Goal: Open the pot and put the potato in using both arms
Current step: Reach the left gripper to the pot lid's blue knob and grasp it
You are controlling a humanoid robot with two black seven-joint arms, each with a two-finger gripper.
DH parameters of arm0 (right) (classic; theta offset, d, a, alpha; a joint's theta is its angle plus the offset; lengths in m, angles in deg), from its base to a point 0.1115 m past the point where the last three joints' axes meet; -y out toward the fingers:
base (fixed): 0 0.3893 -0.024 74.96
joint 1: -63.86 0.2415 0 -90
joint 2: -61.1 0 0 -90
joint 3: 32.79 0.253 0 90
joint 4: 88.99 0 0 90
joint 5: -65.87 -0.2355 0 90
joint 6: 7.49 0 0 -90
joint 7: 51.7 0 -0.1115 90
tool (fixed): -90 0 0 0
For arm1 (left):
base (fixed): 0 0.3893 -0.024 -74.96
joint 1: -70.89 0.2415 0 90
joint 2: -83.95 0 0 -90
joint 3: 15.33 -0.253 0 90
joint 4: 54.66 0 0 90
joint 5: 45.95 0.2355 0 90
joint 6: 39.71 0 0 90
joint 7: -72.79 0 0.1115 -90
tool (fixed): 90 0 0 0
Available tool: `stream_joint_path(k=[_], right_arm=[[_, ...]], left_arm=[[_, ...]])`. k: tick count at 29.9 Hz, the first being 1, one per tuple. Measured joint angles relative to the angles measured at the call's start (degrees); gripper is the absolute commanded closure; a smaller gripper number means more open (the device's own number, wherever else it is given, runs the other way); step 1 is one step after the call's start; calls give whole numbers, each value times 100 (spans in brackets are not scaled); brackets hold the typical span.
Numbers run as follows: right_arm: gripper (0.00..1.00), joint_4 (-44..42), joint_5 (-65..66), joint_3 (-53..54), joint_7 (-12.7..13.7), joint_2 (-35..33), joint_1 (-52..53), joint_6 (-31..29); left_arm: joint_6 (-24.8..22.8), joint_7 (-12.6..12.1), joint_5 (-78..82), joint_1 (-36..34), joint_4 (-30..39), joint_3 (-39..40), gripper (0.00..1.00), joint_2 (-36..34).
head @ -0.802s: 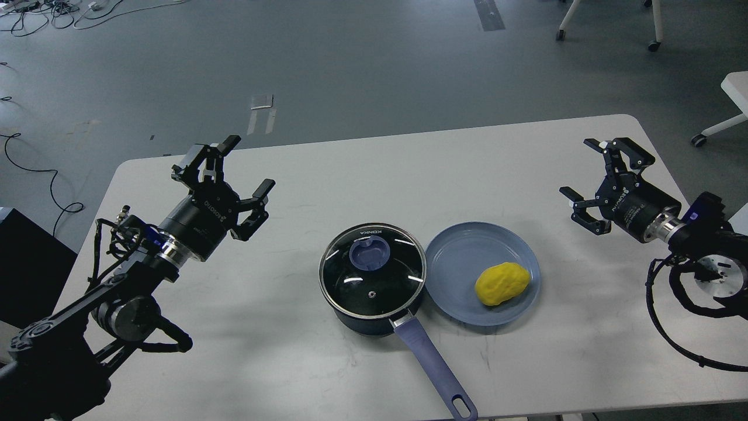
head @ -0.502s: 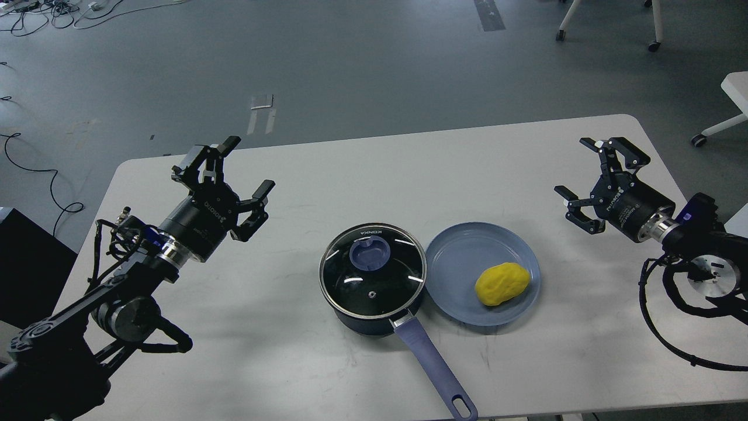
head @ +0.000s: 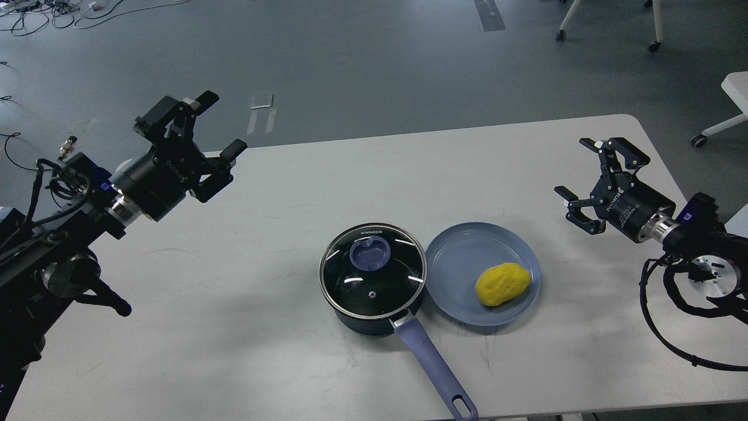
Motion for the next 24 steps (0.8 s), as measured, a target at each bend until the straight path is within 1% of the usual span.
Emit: stream_joint_path(k=[1, 2, 4, 6, 8, 10, 12, 16, 20, 24], right_arm=[[0, 0, 1, 0, 0, -1, 0, 0], [0, 0, 1, 0, 0, -1, 0, 0], [0, 1, 1, -1, 0, 0, 1, 0], [0, -3, 5, -5, 0, 4, 5, 0], [0, -3, 8, -9, 1, 7, 6, 0], [0, 0, 9, -15, 1, 8, 7, 0], [0, 2, 10, -16, 0, 8, 10, 0], [0, 2, 14, -18, 0, 8, 7, 0], [0, 3, 19, -43, 0, 8, -6, 0], [0, 2, 19, -66, 0, 8, -8, 1]], left_arm=[[-1, 0, 528, -71, 242, 16, 2, -132], [-3, 0, 971, -129, 645, 66, 2, -301], [6, 0, 1723, -184, 1134, 147, 2, -487], [83, 0, 2713, -198, 1840, 217, 2, -648], [193, 1, 3878, -202, 2334, 255, 2, -726], [310, 1, 4730, -202, 2623, 259, 2, -719], [498, 1, 5708, -201, 2743, 245, 2, -586], [843, 1, 7253, -168, 2737, 173, 2, -169], [921, 1, 8311, -137, 2536, 125, 2, 285], [934, 3, 8832, -137, 2175, -45, 2, 704]])
